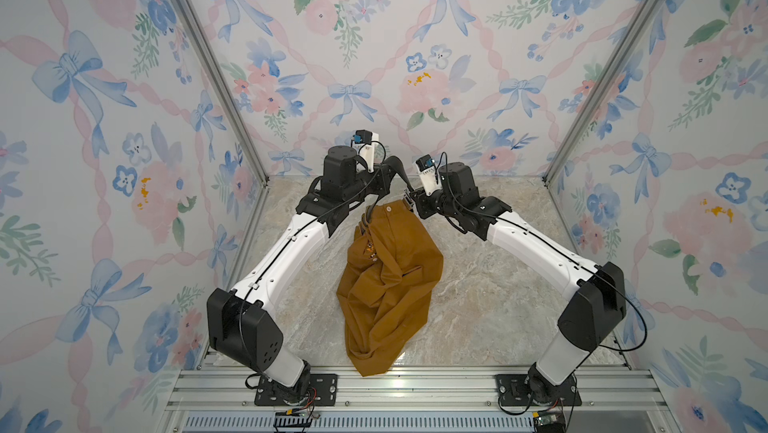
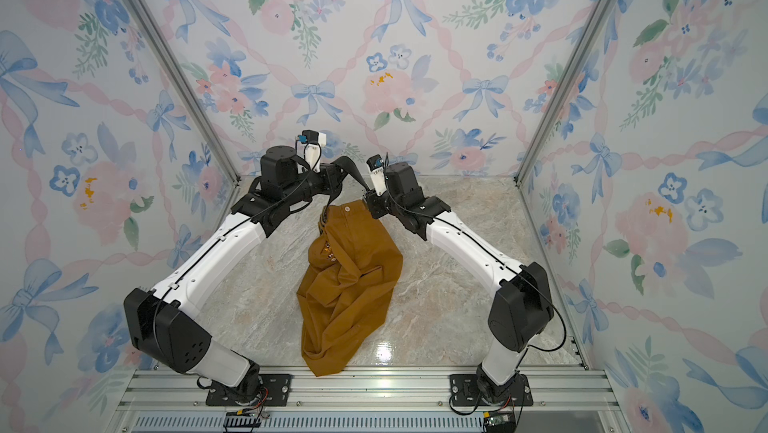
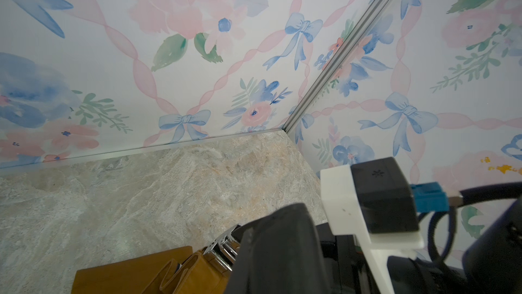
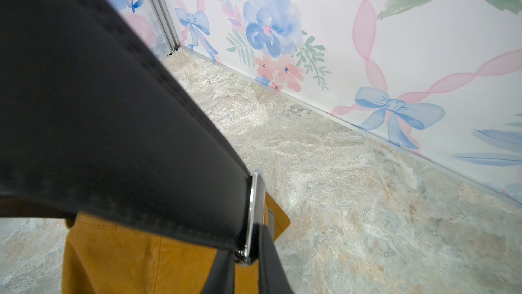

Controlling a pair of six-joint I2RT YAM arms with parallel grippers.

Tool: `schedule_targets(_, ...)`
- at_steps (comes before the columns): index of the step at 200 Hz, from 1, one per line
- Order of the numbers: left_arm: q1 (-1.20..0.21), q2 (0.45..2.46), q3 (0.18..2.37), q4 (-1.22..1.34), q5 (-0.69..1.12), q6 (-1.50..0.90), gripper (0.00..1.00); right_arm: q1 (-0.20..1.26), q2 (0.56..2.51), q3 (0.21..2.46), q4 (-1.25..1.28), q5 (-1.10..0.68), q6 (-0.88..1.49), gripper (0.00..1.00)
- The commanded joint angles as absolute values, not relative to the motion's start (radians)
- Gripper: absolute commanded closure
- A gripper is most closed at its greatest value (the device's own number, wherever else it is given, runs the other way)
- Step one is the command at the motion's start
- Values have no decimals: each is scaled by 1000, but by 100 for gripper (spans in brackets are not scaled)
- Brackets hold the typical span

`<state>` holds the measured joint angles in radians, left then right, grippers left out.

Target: Remove the belt from the trousers

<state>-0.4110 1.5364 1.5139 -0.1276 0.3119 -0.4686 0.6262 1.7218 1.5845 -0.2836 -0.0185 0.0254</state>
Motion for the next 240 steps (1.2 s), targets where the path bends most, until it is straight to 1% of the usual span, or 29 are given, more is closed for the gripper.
schedule_targets(1,-441,1511,1591,58,327,-535,100,649,1739,1575,-406,31,5,100)
schedule_targets(23,-481,1543,1594,58,312,-531,100,681,1748,1606,-425,56,-22,100)
schedule_targets(41,-482,1550,1622,58,324,-535,100,693,1769,1635,-455,79,-35,100)
schedule_targets(65,-436,1515,1669,58,339,-557,100,685,1792,1624,-468,127,-39,100)
schedule_targets(99,-359,1496,1729,58,413,-608,100,666,1786,1555,-423,109,-22,100)
schedule_targets(122,-357,1520,1692,57,430,-617,100,672,1762,1544,-395,67,-1,94)
schedule_targets(164,-368,1563,1584,63,418,-613,100,690,1705,1552,-347,45,1,93)
schedule_targets(175,-368,1569,1576,63,426,-613,100,690,1700,1560,-349,40,-5,88)
schedule_targets(184,-368,1574,1575,63,429,-613,100,690,1703,1566,-355,39,-10,86)
schedule_targets(209,-368,1577,1579,66,431,-611,100,688,1709,1581,-367,38,-15,85)
schedule_targets(226,-368,1578,1580,67,433,-611,100,688,1710,1582,-365,27,-14,87)
schedule_targets(240,-369,1579,1578,67,434,-611,100,689,1713,1585,-364,23,-12,85)
